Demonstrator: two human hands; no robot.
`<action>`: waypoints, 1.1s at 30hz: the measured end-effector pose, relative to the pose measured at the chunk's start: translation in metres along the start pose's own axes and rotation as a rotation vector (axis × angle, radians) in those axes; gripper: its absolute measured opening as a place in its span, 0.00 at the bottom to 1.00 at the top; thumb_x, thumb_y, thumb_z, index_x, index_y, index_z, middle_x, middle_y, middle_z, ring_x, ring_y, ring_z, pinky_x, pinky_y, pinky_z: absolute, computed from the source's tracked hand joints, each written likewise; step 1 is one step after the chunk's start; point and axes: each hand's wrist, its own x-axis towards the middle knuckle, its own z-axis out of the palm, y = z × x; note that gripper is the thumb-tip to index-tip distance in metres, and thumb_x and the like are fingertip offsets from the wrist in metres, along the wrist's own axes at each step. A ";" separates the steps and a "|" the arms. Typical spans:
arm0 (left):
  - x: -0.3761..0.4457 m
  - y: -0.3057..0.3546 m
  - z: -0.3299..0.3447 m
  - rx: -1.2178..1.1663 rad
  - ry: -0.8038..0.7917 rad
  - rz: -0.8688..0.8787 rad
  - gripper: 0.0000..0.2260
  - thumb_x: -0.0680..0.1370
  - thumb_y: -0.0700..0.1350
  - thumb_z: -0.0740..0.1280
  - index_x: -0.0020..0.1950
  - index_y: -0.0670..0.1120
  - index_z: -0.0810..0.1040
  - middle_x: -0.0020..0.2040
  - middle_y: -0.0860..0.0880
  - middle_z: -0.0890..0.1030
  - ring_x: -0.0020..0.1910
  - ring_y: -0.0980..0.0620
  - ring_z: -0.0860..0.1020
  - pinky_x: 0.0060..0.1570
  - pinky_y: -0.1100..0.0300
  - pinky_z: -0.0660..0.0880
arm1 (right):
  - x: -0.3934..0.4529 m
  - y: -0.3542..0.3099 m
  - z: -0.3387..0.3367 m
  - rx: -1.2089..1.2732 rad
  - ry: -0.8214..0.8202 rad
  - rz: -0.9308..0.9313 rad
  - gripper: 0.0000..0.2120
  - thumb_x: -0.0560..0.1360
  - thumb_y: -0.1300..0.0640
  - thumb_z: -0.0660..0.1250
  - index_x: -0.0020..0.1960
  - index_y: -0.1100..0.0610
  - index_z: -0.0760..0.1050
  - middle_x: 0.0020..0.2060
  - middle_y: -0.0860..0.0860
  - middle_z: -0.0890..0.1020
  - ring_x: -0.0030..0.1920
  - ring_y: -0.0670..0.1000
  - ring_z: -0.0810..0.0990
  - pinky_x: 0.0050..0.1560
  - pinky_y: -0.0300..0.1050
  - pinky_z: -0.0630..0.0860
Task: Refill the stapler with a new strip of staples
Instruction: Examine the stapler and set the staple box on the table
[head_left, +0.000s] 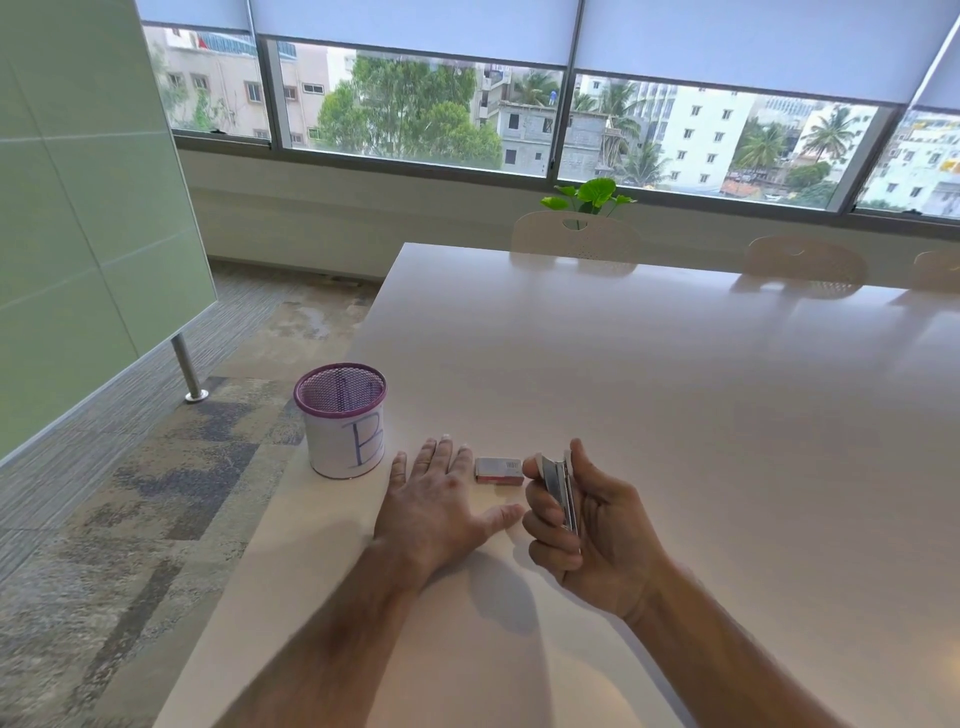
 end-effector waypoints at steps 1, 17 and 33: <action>0.000 0.000 0.000 0.001 0.001 -0.001 0.48 0.69 0.78 0.48 0.81 0.50 0.51 0.82 0.46 0.51 0.80 0.49 0.47 0.77 0.44 0.43 | 0.000 0.000 0.001 0.001 0.011 -0.001 0.25 0.79 0.41 0.54 0.49 0.63 0.77 0.25 0.54 0.72 0.21 0.48 0.58 0.21 0.38 0.54; -0.001 0.000 0.000 -0.005 0.001 -0.002 0.46 0.70 0.77 0.48 0.81 0.51 0.51 0.82 0.47 0.51 0.80 0.50 0.47 0.77 0.45 0.42 | 0.000 0.000 -0.002 -0.016 0.004 -0.002 0.27 0.80 0.40 0.54 0.51 0.62 0.79 0.27 0.54 0.75 0.21 0.48 0.66 0.23 0.39 0.54; -0.002 0.000 -0.002 -0.001 -0.006 -0.007 0.47 0.69 0.77 0.49 0.81 0.50 0.51 0.82 0.46 0.51 0.80 0.50 0.47 0.77 0.44 0.43 | -0.001 0.001 0.003 -0.049 0.057 -0.005 0.25 0.79 0.41 0.56 0.47 0.62 0.79 0.26 0.54 0.73 0.19 0.48 0.66 0.21 0.37 0.55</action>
